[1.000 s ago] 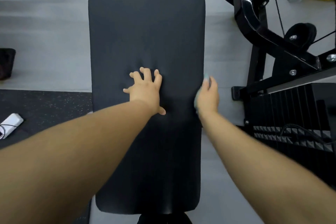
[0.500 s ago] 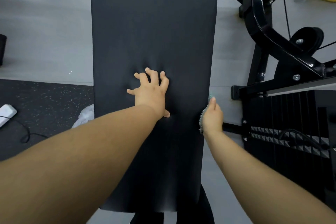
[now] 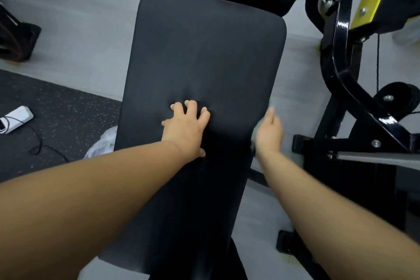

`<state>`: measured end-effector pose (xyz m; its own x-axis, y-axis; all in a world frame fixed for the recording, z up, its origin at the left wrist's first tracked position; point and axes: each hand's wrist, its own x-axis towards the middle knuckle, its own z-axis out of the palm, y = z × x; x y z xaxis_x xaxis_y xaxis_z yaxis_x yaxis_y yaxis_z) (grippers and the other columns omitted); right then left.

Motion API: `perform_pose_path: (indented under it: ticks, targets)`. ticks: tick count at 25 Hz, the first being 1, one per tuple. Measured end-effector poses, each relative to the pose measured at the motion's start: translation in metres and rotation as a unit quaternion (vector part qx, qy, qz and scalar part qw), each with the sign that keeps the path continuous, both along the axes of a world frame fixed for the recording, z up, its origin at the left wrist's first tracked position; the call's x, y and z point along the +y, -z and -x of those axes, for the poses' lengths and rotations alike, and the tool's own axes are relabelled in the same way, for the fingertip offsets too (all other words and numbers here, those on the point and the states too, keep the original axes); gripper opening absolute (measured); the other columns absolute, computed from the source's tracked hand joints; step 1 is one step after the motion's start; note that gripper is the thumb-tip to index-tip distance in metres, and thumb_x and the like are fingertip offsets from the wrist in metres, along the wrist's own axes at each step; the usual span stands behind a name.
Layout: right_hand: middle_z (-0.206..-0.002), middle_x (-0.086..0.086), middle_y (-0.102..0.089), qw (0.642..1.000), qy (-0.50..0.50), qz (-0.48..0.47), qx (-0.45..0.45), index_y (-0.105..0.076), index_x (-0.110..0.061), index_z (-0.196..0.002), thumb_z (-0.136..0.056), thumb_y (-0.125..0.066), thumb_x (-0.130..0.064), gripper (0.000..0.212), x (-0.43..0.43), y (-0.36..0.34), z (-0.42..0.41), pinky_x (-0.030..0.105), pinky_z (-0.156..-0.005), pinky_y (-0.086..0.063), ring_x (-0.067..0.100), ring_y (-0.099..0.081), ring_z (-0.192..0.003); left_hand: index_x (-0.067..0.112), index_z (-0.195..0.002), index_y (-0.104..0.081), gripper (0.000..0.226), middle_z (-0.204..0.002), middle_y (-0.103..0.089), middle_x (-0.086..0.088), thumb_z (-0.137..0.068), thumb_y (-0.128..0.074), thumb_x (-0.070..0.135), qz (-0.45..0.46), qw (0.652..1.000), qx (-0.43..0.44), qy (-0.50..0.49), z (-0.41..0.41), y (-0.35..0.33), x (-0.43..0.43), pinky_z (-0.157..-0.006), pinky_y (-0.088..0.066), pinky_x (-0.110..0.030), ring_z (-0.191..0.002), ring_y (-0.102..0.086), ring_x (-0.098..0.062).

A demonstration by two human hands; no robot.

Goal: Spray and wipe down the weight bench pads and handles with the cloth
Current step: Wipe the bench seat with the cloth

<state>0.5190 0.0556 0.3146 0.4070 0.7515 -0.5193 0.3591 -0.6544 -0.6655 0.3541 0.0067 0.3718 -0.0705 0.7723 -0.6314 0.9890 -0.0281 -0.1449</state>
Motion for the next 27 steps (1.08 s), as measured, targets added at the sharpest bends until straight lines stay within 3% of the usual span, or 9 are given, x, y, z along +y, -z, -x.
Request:
perform_pose_path:
  ticks: [2, 4, 8, 10, 12, 15, 19, 22, 27]
  targets:
    - [-0.105, 0.016, -0.061, 0.998, -0.031, 0.054, 0.033, -0.061, -0.008, -0.100, -0.097, -0.026, -0.048, 0.053, 0.000, -0.001, -0.005, 0.044, -0.092, -0.046, 0.029, -0.057, -0.096, 0.018, -0.133, -0.032, 0.077, -0.136, -0.027, -0.009, -0.076, -0.062, 0.061, -0.045, 0.996, -0.042, -0.066, 0.001, -0.014, 0.027, -0.070, -0.045, -0.034, -0.120, -0.033, -0.031]
    - [-0.099, 0.024, -0.063, 0.997, -0.023, 0.035, 0.060, -0.057, -0.012, -0.079, -0.082, -0.025, -0.057, 0.055, 0.051, -0.007, -0.003, 0.050, -0.084, -0.050, 0.033, -0.059, -0.083, 0.016, -0.127, -0.041, 0.074, -0.132, -0.033, -0.007, -0.073, -0.065, 0.061, -0.106, 0.981, -0.079, -0.140, 0.007, -0.026, 0.069, -0.080, -0.045, -0.039, -0.122, -0.032, -0.031]
    - [-0.099, 0.009, -0.063, 0.996, -0.026, -0.042, 0.070, -0.058, -0.013, -0.097, -0.094, -0.029, -0.048, 0.046, 0.156, -0.032, 0.004, 0.039, -0.086, -0.049, 0.029, -0.060, -0.095, 0.027, -0.147, -0.007, 0.122, -0.152, -0.005, -0.008, -0.054, -0.079, 0.061, -0.120, 0.954, -0.107, -0.253, 0.021, -0.037, 0.132, -0.099, -0.040, -0.055, -0.138, -0.011, -0.036]
    - [-0.084, 0.007, -0.062, 0.994, -0.059, -0.037, 0.090, -0.057, -0.013, -0.095, -0.095, -0.027, -0.054, 0.051, 0.141, -0.039, 0.002, 0.037, -0.078, -0.052, 0.027, -0.062, -0.081, 0.028, -0.149, 0.004, 0.133, -0.152, -0.001, -0.008, -0.051, -0.080, 0.061, -0.095, 0.955, -0.093, -0.265, 0.022, -0.032, 0.136, -0.098, -0.041, -0.055, -0.138, -0.009, -0.038]
    - [-0.076, 0.010, -0.060, 0.991, -0.077, 0.017, 0.112, -0.053, -0.014, -0.088, -0.096, -0.025, -0.056, 0.051, 0.101, -0.030, -0.007, 0.036, -0.069, -0.054, 0.028, -0.062, -0.072, 0.028, -0.149, 0.004, 0.135, -0.150, -0.004, -0.009, -0.050, -0.080, 0.063, -0.102, 0.958, -0.070, -0.259, 0.019, -0.026, 0.137, -0.093, -0.046, -0.054, -0.135, -0.012, -0.038]
    - [-0.093, 0.004, -0.062, 0.987, -0.068, 0.041, 0.141, -0.057, -0.013, -0.100, -0.100, -0.028, -0.040, 0.039, 0.080, -0.027, -0.010, 0.034, -0.080, -0.051, 0.021, -0.061, -0.089, 0.026, -0.148, 0.003, 0.135, -0.149, -0.004, -0.011, -0.049, -0.080, 0.064, -0.099, 0.960, -0.053, -0.255, 0.018, -0.027, 0.141, -0.089, -0.048, -0.053, -0.134, -0.013, -0.038]
    - [-0.086, 0.000, -0.054, 0.995, -0.063, -0.046, 0.065, -0.051, -0.012, -0.099, -0.101, -0.028, -0.029, 0.028, 0.161, -0.054, 0.008, 0.027, -0.063, -0.041, 0.016, -0.053, -0.076, 0.024, -0.148, 0.004, 0.134, -0.147, -0.006, -0.011, -0.050, -0.078, 0.066, -0.091, 0.964, -0.028, -0.246, 0.016, -0.026, 0.144, -0.086, -0.051, -0.050, -0.132, -0.015, -0.039]
    - [-0.091, -0.002, -0.051, 0.984, -0.152, -0.092, 0.015, -0.050, -0.013, -0.104, -0.100, -0.030, -0.028, 0.026, 0.202, -0.067, 0.012, 0.029, -0.073, -0.038, 0.018, -0.048, -0.085, 0.023, -0.148, 0.005, 0.135, -0.147, -0.005, -0.012, -0.051, -0.077, 0.067, -0.080, 0.967, -0.016, -0.243, 0.017, -0.025, 0.146, -0.085, -0.052, -0.049, -0.132, -0.015, -0.039]
    - [-0.085, 0.000, -0.050, 0.977, -0.203, -0.049, -0.042, -0.048, -0.009, -0.098, -0.102, -0.027, -0.032, 0.031, 0.176, -0.063, -0.006, 0.030, -0.071, -0.032, 0.022, -0.048, -0.086, 0.020, -0.147, 0.005, 0.138, -0.144, -0.006, -0.012, -0.048, -0.078, 0.068, -0.071, 0.969, -0.014, -0.236, 0.017, -0.023, 0.150, -0.083, -0.053, -0.047, -0.130, -0.016, -0.041]
